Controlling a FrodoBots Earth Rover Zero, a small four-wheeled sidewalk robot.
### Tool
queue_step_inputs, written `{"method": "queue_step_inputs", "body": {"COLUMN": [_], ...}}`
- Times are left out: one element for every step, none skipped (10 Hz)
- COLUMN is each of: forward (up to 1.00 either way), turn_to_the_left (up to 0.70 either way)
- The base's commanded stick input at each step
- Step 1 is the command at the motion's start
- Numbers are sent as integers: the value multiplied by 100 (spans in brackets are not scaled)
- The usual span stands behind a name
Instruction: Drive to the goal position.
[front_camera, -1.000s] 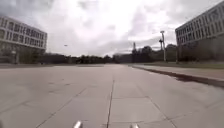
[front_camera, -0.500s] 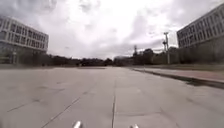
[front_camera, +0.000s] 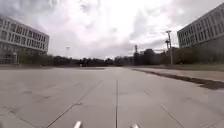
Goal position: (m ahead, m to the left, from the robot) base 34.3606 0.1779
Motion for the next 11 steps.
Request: {"method": "queue_step_inputs", "body": {"forward": [100,100,100,100,100,100,100,100,100,100,100], "turn_to_the_left": [0,0,0,0,0,0,0,0,0,0,0]}}
